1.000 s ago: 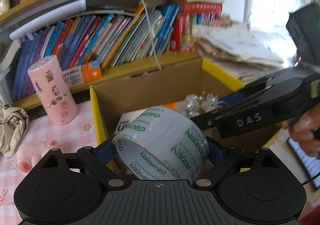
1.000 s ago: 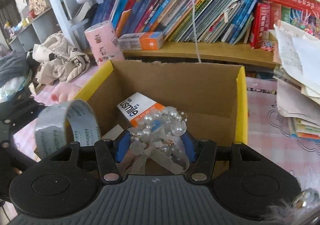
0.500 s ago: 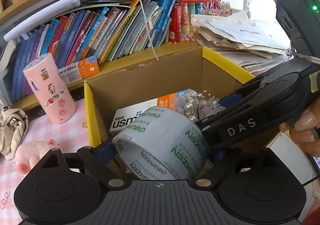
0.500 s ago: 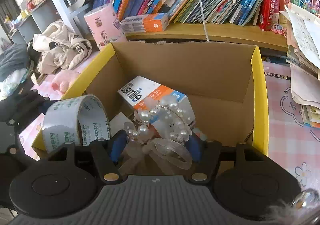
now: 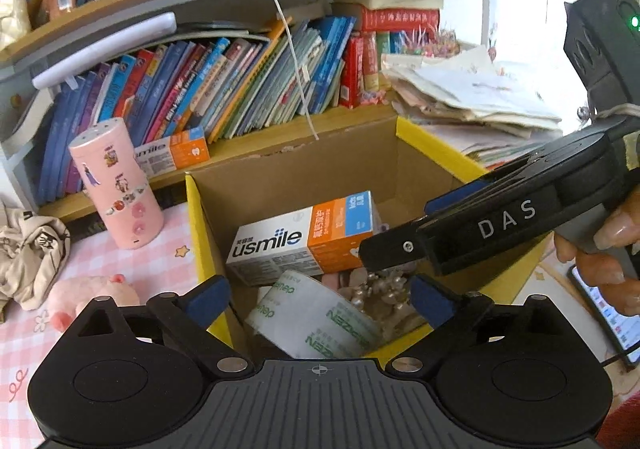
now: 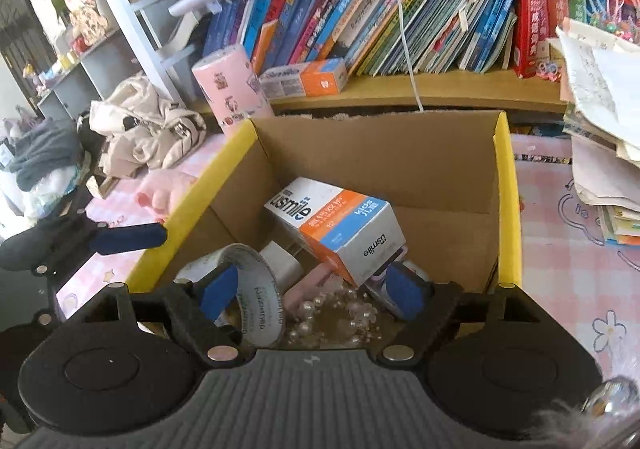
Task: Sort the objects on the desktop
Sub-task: 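Lower into yellow box and open left tool while right tool releases keychain, then raise both open tools up out of the yellow box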
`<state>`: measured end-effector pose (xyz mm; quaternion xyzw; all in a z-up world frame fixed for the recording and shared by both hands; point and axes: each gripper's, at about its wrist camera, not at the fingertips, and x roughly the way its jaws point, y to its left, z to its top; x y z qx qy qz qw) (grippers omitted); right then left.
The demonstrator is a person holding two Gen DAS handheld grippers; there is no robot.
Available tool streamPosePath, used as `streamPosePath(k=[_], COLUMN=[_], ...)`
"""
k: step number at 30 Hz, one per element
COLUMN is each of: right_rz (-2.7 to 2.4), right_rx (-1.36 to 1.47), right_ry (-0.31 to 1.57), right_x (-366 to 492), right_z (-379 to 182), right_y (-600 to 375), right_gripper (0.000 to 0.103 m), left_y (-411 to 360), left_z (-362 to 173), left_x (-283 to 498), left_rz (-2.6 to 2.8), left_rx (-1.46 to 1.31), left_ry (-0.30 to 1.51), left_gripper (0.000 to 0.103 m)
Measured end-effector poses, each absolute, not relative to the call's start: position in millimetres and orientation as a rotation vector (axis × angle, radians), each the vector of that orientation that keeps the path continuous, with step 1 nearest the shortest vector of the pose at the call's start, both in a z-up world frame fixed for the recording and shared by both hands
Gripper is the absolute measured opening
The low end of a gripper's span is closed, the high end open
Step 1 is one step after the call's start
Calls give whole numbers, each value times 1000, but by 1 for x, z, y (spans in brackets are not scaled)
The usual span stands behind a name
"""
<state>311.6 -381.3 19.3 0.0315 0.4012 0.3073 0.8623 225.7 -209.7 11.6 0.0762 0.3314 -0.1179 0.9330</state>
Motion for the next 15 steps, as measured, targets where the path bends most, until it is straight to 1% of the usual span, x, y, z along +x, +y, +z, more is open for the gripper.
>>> streamPosePath(k=[9, 15], right_rz=[596, 564], right_rx=[48, 28], right_ry=[770, 701], right_x=[280, 253], right_z=[28, 28], right_y=[-392, -390], right_gripper=[84, 84], left_y=[-193, -181], left_z=[28, 27], left_x=[191, 168], left_rz=[-169, -100], left_rx=[45, -27], left_ry=[586, 520], left_gripper=[99, 100])
